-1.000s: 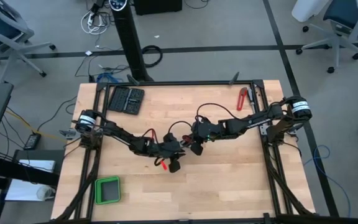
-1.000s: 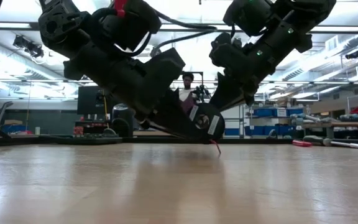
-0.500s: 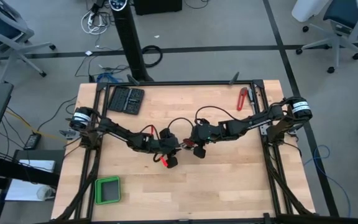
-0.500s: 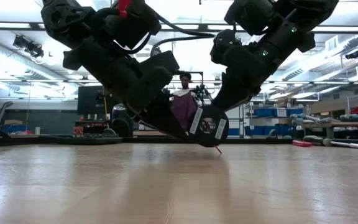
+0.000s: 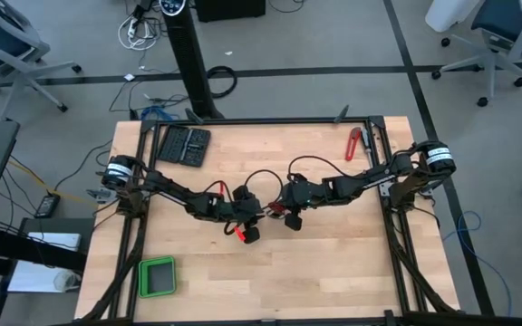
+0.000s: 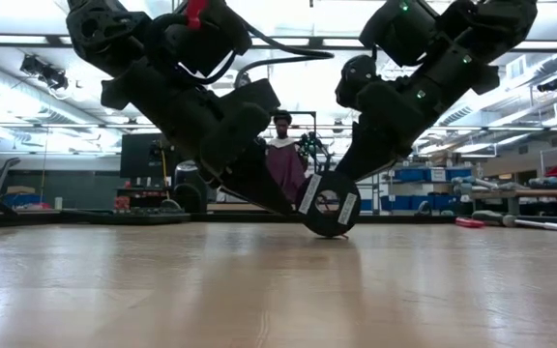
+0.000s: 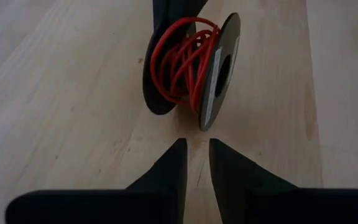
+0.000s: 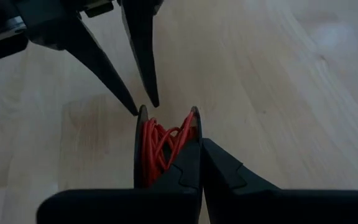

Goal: Coil cords
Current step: Coil the red wire onto the black spool

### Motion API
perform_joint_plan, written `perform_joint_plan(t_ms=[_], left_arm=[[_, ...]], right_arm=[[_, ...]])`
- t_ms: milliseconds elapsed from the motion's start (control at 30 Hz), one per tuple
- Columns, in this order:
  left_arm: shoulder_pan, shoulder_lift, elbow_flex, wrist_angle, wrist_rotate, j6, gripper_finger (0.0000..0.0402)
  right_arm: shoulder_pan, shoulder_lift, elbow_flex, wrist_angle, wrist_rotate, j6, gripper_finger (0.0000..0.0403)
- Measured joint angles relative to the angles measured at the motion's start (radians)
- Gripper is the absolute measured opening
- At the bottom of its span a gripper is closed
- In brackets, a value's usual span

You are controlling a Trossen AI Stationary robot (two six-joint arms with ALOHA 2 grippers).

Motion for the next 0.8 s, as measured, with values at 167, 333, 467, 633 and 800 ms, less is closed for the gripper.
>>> perform_joint_plan(t_ms=[167, 333, 467, 633, 800], left_arm=[[0.0, 0.0, 0.0, 0.0, 0.0, 0.0, 0.0072], [0.0, 0.0, 0.0, -0.004, 0.0, -0.003, 0.0072], [0.0, 0.0, 0.0, -0.011, 0.0, -0.003, 0.0072], [0.0, 0.0, 0.0, -0.015, 0.0, -0.003, 0.0072], [0.0, 0.0, 0.0, -0.02, 0.008, 0.0, 0.0072]], right_arm=[[0.0, -0.001, -0.008, 0.003, -0.009, -0.031, 0.0003], [0.0, -0.002, -0.009, 0.0, -0.042, -0.074, 0.001], [0.011, 0.006, -0.017, -0.038, -0.059, -0.104, 0.0031], [0.011, 0.004, -0.013, -0.027, -0.052, -0.093, 0.0066], [0.011, 0.003, -0.009, -0.02, -0.051, -0.093, 0.0082]])
